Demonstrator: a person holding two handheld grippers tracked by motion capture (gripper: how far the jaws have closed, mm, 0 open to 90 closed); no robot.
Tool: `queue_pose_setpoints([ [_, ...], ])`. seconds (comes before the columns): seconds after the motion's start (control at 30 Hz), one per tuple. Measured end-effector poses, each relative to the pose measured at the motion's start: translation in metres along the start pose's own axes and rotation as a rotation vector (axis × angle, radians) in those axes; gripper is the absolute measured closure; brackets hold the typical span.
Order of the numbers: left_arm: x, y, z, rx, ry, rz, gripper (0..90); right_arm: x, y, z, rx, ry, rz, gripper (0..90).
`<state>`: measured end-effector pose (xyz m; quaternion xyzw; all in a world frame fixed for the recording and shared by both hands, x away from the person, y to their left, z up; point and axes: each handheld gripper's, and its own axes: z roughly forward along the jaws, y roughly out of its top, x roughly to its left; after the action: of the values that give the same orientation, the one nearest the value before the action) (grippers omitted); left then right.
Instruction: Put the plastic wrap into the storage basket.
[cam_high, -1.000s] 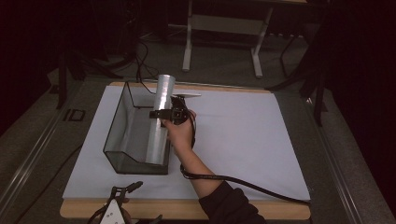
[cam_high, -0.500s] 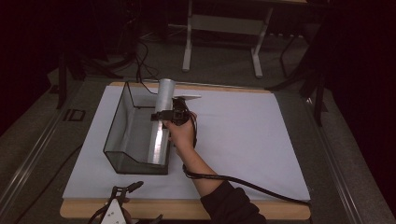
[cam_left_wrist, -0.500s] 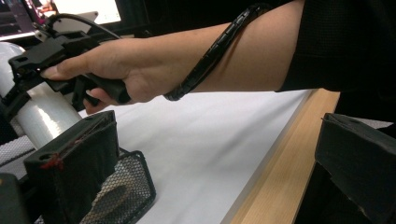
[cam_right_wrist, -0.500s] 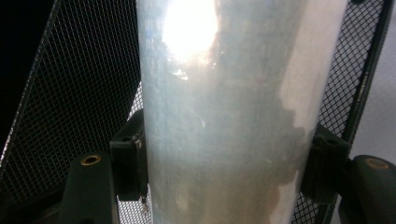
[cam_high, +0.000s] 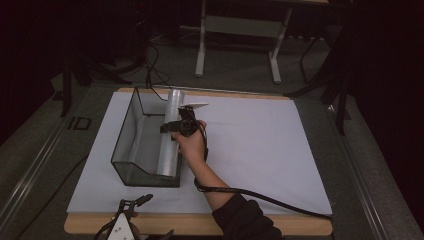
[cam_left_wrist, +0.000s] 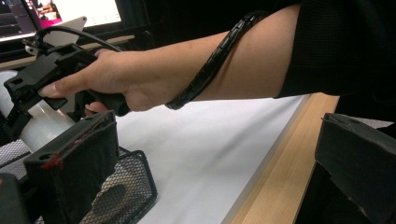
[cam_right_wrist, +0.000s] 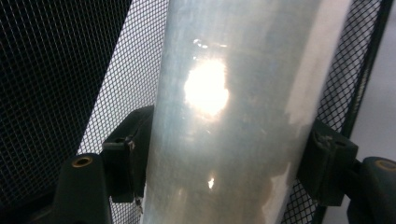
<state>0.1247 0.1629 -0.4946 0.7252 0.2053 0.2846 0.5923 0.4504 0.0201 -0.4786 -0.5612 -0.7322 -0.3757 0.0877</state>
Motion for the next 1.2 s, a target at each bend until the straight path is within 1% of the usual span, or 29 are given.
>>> queue_pose_setpoints([
  [0.13, 0.0, 0.0, 0.0, 0.0, 0.001, 0.001, 0.3, 0.008, 0.0, 0.002, 0.014, -0.063, -0.066, 25.8],
  [0.2, 0.0, 0.0, 0.0, 0.001, 0.0, 0.0, 0.3, 0.012, 0.003, 0.0, 0.023, -0.104, -0.114, 24.7],
  [0.23, 0.0, 0.0, 0.001, 0.001, 0.0, 0.0, 0.3, 0.014, 0.004, -0.001, 0.03, -0.119, -0.131, 24.3],
  [0.3, 0.0, 0.0, 0.001, 0.0, 0.0, 0.0, 0.3, 0.016, 0.005, -0.005, 0.028, -0.14, -0.158, 23.4],
  [0.4, -0.001, 0.0, 0.001, 0.001, 0.001, 0.002, 0.3, 0.016, 0.006, -0.011, 0.02, -0.155, -0.164, 23.1],
  [0.5, -0.001, 0.0, 0.001, 0.002, 0.001, 0.002, 0.3, 0.019, 0.008, -0.022, -0.005, -0.197, -0.212, 24.6],
  [0.63, -0.001, 0.0, 0.002, 0.006, 0.001, 0.001, 0.3, 0.026, 0.013, -0.039, -0.018, -0.225, -0.259, 25.0],
  [0.73, -0.001, -0.001, 0.003, 0.009, 0.002, 0.002, 0.3, 0.03, 0.013, -0.049, -0.02, -0.231, -0.292, 25.0],
  [0.77, -0.001, -0.001, 0.003, 0.009, 0.002, 0.002, 0.3, 0.03, 0.013, -0.049, -0.02, -0.231, -0.292, 25.0],
  [0.83, -0.001, -0.001, 0.003, 0.013, 0.003, 0.002, 0.3, 0.03, 0.013, -0.056, -0.018, -0.23, -0.304, 24.9],
  [0.87, -0.001, -0.001, 0.004, 0.014, 0.003, 0.003, 0.3, 0.03, 0.011, -0.06, -0.011, -0.236, -0.328, 24.8],
  [0.93, -0.001, -0.001, 0.004, 0.015, 0.002, -0.001, 0.3, 0.029, 0.01, -0.064, -0.006, -0.245, -0.344, 22.8],
  [0.97, -0.001, -0.001, 0.005, 0.016, 0.002, -0.001, 0.3, 0.028, 0.009, -0.066, 0.0, -0.242, -0.364, 18.1],
  [1.0, -0.001, -0.001, 0.005, 0.016, 0.003, -0.001, 0.3, 0.027, 0.009, -0.068, 0.006, -0.229, -0.38, 15.1],
  [1.07, -0.001, -0.001, 0.005, 0.017, 0.003, -0.002, 0.3, 0.024, 0.009, -0.074, 0.007, -0.233, -0.407, 14.6],
  [1.1, -0.001, -0.001, 0.005, 0.017, 0.003, -0.002, 0.3, 0.022, 0.009, -0.079, 0.007, -0.226, -0.418, 14.2],
  [1.17, -0.001, -0.001, 0.005, 0.018, 0.003, -0.001, 0.3, 0.02, 0.009, -0.082, 0.004, -0.234, -0.427, 14.1],
  [1.2, -0.001, -0.001, 0.005, 0.019, 0.003, -0.002, 0.2, 0.017, 0.009, -0.088, 0.004, -0.273, -0.47, 13.9],
])
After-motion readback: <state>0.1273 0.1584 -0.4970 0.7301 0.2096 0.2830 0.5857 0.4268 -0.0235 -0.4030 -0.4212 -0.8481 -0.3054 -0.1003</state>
